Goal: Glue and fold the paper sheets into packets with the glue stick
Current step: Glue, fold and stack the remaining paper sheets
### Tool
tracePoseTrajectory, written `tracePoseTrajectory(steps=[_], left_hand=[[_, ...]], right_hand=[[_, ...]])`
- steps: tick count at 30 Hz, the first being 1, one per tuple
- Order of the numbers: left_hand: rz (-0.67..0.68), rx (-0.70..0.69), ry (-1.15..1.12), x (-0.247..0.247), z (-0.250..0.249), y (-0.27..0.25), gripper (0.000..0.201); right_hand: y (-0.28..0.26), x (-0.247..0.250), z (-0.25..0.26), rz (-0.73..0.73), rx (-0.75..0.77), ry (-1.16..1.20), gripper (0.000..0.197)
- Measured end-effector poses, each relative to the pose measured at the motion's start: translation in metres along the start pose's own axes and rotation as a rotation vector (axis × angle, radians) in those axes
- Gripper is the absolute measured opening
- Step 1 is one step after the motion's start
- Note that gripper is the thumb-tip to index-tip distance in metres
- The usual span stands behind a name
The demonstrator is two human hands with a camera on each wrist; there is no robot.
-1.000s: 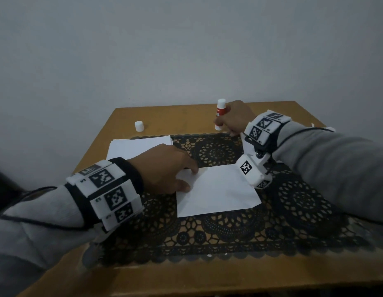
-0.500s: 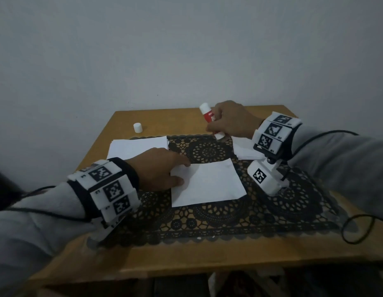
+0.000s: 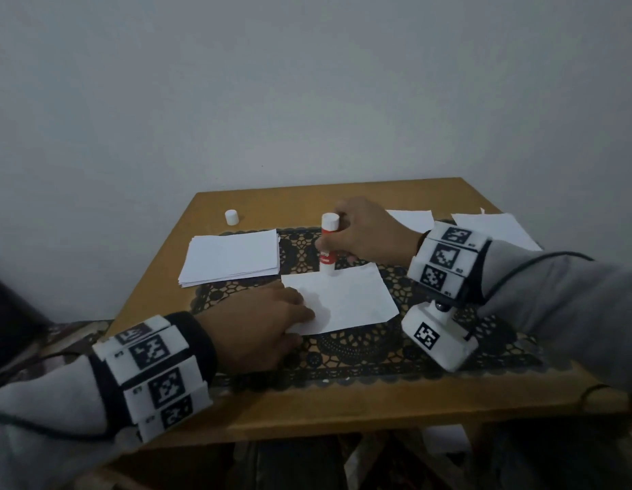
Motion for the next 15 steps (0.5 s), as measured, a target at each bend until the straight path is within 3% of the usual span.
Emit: tracePoseTrajectory(steps=[15], left_hand=[[0.005,-0.044,0.05,-0.001,0.002,0.003,0.041]], right_hand=[[0.008,-0.047,0.026,0.138,0.029,0.153,0.024]])
Point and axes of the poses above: each hand's wrist, its own y-axis towards the middle knuckle, its own x-axis out of the back of the hand, z = x × y, the point moved 4 cm from there along y, towards the middle knuckle, and after that the axes turned 9 degrees about -x, right-handed, at the moved point
